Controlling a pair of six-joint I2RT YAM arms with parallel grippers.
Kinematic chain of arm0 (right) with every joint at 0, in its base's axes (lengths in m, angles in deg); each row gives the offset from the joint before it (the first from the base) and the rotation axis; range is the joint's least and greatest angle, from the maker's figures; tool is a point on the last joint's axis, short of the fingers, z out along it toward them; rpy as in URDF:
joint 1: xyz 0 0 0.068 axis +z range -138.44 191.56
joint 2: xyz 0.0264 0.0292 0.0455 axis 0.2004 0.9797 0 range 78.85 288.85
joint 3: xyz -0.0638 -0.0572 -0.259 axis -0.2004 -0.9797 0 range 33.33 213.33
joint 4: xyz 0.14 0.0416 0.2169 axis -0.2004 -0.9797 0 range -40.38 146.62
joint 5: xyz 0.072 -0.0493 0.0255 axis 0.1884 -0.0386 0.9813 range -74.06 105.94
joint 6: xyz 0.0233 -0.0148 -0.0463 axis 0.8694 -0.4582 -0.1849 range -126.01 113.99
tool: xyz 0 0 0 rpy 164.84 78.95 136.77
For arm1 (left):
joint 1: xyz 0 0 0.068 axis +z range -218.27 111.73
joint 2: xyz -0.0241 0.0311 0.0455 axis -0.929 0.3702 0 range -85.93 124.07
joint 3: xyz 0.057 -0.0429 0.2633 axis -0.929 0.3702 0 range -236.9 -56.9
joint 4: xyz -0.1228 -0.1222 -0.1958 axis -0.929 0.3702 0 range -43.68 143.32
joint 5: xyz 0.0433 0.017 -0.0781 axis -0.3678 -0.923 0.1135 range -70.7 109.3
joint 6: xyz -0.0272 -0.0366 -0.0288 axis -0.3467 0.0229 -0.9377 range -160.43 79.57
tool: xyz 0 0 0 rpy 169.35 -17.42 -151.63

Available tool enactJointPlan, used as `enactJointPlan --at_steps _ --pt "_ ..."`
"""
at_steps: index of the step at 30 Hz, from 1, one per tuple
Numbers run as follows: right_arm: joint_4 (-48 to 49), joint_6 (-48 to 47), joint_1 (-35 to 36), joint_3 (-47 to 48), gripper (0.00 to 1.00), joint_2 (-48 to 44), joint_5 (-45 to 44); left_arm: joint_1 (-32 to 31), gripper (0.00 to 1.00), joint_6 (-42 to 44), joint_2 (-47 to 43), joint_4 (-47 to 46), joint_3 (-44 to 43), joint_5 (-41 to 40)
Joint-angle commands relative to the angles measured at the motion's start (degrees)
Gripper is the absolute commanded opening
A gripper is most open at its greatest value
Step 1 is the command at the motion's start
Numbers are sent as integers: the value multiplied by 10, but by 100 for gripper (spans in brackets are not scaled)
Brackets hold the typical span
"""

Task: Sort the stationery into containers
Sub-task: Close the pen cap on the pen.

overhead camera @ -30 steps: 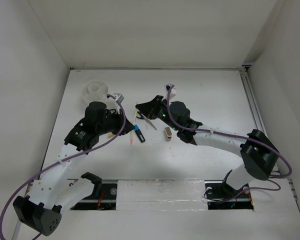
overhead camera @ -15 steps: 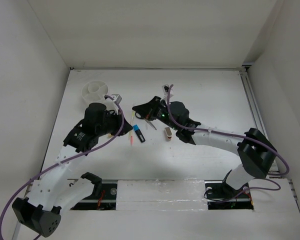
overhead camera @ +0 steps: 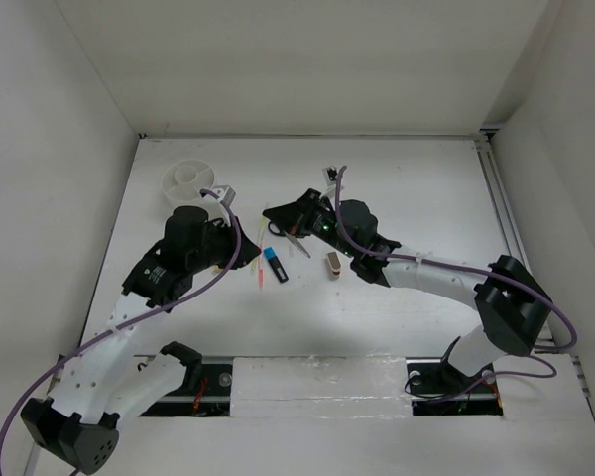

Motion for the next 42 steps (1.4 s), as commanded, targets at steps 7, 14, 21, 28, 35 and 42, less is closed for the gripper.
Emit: enactJointPlan --at_steps 7,14,21,28,35,42 --pt "-74 -25 37 5 0 -23 96 12 0 -16 16 -151 -55 -72" --pt "-80 -25 48 11 0 -6 96 12 0 -11 10 -162 -55 -60" --pt "-80 -25 54 17 0 7 101 12 0 -4 -7 -172 -43 -46" --pt "-80 -25 64 23 0 12 102 12 0 -4 -12 -178 -43 -52" --pt "-74 -43 64 38 14 -20 102 12 0 6 -13 -178 -25 -29" --pt "-68 -43 30 44 39 -47 107 12 0 11 -25 -166 -20 -40"
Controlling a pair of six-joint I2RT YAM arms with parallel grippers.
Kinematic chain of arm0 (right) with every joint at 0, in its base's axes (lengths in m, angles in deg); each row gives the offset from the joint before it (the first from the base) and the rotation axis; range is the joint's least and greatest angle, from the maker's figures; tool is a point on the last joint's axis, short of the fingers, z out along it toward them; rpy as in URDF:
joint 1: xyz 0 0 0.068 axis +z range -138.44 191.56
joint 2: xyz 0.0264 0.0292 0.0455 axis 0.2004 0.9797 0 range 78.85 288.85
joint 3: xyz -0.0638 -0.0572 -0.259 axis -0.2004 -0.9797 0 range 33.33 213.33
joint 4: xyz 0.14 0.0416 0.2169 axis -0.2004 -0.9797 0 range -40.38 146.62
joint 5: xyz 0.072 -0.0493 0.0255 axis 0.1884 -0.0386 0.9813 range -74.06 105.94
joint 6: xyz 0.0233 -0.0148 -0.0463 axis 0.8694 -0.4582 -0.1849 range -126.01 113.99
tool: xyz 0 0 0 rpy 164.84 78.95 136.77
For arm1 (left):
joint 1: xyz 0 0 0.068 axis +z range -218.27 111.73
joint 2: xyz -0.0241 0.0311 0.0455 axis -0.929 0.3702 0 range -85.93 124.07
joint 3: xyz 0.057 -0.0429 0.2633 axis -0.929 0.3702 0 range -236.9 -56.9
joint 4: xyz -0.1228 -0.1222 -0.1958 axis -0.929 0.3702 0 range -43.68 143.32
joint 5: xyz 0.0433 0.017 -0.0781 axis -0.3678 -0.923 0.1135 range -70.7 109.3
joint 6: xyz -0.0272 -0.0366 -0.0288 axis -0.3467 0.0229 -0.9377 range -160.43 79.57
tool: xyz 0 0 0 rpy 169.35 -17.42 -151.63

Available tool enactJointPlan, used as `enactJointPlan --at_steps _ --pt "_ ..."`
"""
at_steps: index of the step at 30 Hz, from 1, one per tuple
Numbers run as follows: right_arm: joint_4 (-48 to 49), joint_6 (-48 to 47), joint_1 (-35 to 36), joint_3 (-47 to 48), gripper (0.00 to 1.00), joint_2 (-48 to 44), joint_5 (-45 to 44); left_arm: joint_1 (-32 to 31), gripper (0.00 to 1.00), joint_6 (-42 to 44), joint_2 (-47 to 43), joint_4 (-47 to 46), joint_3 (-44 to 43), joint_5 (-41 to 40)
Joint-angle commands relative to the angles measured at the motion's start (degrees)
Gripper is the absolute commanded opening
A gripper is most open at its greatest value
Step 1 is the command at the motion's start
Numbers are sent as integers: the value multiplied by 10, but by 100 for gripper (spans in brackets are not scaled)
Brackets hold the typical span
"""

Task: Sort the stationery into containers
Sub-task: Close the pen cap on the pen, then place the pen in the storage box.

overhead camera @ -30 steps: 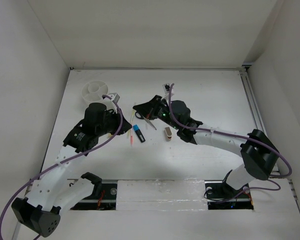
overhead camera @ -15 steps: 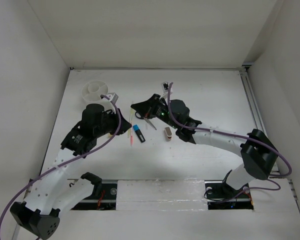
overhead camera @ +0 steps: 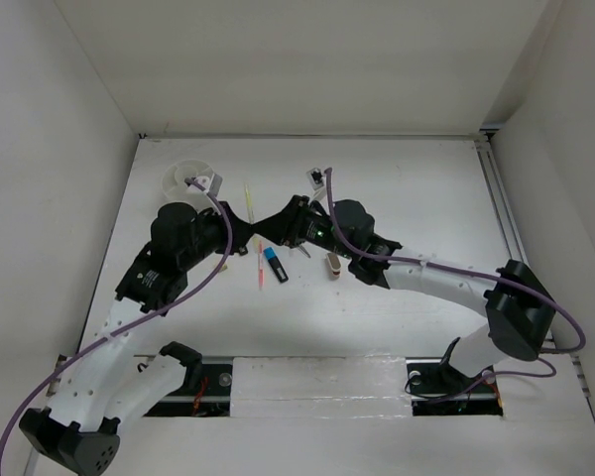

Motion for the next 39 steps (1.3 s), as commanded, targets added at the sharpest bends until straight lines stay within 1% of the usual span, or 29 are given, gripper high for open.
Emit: enactJointPlan --at_steps 1,3,4,6,7,10,13,14,15,16,17,18,19,21,22,24,25,26,27,28,29,32,33,34,37,39 --pt "-11 -4 1 10 41 -38 62 2 0 6 -3 -84 -16 -20" --pt "-6 -4 -12 10 45 -46 62 2 0 6 -3 -78 -16 -20" --pt "-6 -4 -12 10 51 -55 62 2 0 1 2 -78 -16 -32" --pt "-6 -4 -27 4 56 -66 62 2 0 1 2 -78 -16 -39" --pt "-6 -4 -32 -6 62 -80 62 2 0 1 7 -78 -16 -39" --pt "-6 -10 -62 -37 64 -118 62 2 0 -11 20 -73 -22 -85" --pt "-6 -30 -96 -69 66 -160 51 2 0 -27 46 -68 -45 -165" --pt "-6 -37 -102 -91 67 -192 51 2 0 -36 55 -62 -63 -198" --pt "-11 -55 -108 -102 67 -208 42 2 0 -43 75 -62 -73 -268" --pt "-16 -67 -108 -110 68 -224 31 2 0 -79 88 -51 -85 -313" --pt "-24 -80 -108 -116 70 -252 24 2 0 -93 103 -45 -99 -356" --pt "-42 -103 -108 -125 70 -264 24 2 0 -93 133 -45 -125 -416" --pt "-47 -111 -108 -125 70 -274 17 2 0 -93 149 -51 -137 -443" --pt "-60 -131 -108 -141 71 -302 17 7 0 -69 177 -81 -162 -492" --pt "-73 -131 -108 -141 71 -311 17 7 0 -50 206 -95 -168 -531" --pt "-79 -140 -108 -161 71 -338 17 7 0 2 232 -162 -168 -545" --pt "-84 -154 -108 -166 73 -346 17 17 0 44 255 -183 -173 -547" --pt "-93 -154 -108 -166 73 -354 24 29 0 60 265 -196 -173 -518" --pt "-93 -162 -102 -176 73 -361 24 47 0 83 273 -236 -173 -477" --pt "-101 -162 -102 -186 73 -375 24 65 0 89 280 -244 -178 -450" --pt "-108 -168 -102 -186 73 -380 24 101 0 94 295 -256 -178 -404" --pt "-114 -173 -102 -206 73 -399 30 157 0 116 314 -325 -163 -317" --pt "-119 -173 -102 -214 73 -399 30 157 0 155 314 -352 -154 -311" --pt "-125 -173 -102 -214 73 -406 30 157 0 175 323 -397 -147 -311" --pt "-142 -180 -102 -227 73 -413 30 157 0 227 349 -436 -141 -272" --pt "-154 -186 -102 -234 73 -419 24 157 0 250 373 -445 -141 -254"
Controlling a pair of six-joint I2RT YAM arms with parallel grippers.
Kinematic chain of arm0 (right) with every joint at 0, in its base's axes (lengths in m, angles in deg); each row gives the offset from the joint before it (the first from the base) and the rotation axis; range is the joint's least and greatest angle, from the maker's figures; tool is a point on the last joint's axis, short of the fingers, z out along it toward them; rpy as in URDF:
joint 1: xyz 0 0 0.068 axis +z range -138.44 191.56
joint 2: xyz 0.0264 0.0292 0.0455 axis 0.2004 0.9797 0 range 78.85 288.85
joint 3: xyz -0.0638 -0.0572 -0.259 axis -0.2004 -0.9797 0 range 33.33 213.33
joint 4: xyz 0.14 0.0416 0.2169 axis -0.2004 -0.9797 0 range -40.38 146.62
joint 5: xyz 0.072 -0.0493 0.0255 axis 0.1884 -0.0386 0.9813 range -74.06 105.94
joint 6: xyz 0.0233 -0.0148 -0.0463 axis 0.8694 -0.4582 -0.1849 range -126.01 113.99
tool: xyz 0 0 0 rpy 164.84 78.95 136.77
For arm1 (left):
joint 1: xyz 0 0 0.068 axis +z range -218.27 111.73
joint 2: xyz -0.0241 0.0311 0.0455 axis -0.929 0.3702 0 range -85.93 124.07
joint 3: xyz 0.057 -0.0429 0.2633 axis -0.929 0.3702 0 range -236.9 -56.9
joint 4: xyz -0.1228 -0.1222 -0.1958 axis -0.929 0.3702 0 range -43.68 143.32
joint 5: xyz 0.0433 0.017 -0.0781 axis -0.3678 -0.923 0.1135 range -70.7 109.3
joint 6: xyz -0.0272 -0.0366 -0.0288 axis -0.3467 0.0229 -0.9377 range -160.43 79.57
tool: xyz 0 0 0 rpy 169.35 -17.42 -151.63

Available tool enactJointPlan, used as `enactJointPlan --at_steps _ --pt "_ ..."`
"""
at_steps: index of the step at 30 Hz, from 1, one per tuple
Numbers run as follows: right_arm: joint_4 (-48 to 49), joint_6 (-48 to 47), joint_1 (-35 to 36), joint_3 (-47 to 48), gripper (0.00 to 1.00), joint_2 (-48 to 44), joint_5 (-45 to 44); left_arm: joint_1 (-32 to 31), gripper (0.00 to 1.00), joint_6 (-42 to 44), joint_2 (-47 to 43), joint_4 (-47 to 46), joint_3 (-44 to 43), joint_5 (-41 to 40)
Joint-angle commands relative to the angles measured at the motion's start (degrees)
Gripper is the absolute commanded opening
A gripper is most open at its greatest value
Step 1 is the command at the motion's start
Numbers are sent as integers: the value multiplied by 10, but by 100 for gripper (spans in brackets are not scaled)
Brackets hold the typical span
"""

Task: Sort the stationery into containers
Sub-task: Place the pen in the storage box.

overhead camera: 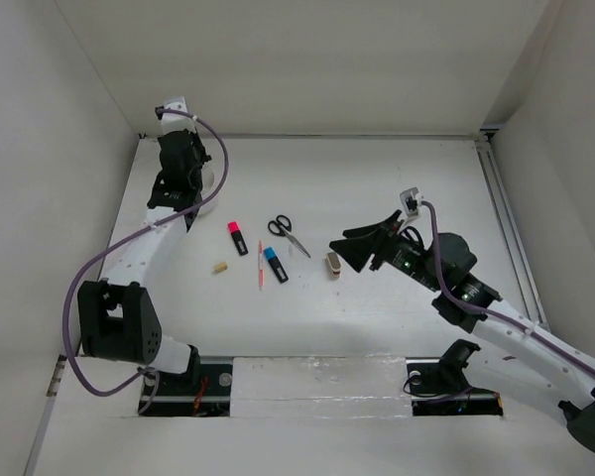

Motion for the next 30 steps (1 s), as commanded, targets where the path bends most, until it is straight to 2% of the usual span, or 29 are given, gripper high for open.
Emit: enactJointPlan --at_steps 1,8,18,30 --pt "-10 -21 3 -8 73 -15 -7 0 0 80 26 -96 8 58" --pt "-10 -26 3 -24 73 -8 -18 27 0 109 73 -138 19 125" --pt "-5 -21 3 -40 73 4 -30 40 0 119 145 -168 35 132" --pt "-5 -16 3 -46 73 9 -30 40 0 93 181 -178 57 120"
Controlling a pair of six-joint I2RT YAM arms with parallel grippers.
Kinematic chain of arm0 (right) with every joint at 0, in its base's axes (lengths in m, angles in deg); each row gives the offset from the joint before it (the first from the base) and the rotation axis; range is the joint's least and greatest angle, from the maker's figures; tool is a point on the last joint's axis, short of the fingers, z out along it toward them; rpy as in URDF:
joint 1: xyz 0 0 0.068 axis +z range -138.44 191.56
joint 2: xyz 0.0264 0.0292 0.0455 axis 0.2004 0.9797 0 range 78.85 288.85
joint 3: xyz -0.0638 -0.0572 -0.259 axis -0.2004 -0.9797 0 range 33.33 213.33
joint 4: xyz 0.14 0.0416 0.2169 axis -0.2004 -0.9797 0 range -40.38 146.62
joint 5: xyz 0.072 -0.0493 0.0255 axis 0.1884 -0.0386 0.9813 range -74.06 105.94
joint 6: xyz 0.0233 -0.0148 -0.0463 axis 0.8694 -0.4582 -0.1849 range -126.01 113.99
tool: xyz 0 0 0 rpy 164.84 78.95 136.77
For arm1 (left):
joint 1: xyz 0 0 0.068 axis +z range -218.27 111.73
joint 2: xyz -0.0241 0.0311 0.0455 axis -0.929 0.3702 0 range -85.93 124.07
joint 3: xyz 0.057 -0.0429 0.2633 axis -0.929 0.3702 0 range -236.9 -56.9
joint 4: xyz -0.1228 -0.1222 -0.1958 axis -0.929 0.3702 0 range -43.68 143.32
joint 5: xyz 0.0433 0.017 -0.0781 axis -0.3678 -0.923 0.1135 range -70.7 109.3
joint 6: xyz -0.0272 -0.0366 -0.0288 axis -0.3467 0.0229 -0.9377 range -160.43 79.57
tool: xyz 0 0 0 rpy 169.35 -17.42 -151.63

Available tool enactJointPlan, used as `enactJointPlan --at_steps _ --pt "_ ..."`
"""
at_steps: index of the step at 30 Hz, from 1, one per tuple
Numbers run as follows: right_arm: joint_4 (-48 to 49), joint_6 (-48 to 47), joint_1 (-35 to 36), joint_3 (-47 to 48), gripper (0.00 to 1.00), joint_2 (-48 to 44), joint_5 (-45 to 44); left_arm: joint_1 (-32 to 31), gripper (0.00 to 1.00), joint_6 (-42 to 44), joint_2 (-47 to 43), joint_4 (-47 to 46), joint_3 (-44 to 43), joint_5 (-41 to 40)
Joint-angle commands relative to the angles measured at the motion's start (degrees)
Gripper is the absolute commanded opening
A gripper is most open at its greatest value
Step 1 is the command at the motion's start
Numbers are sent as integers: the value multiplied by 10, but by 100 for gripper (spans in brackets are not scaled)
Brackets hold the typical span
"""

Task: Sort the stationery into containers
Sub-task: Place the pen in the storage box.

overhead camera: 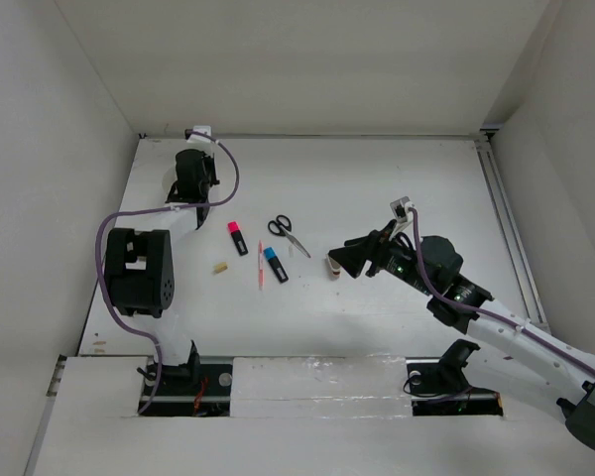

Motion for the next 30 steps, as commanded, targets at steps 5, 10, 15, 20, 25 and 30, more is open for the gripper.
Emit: enactJointPlan --at_steps 5,10,15,20,25,30 --pt "22 -1 3 -6 73 -9 -11 3 0 -15 -3 -26 8 -10" --pt "22 -1 3 -6 73 -9 -11 3 0 -21 -3 -17 14 -28" --pt "22 -1 3 -6 73 -9 -11 3 6 -29 -9 -24 27 -47" --pt "22 4 3 -6 73 -9 -11 3 24 -29 -19 -24 32 -47" --pt "22 4 3 -6 73 -9 -11 3 47 -29 -32 -19 32 -42" --pt "22 4 3 4 73 2 -11 -10 59 -29 -73 -14 20 -37"
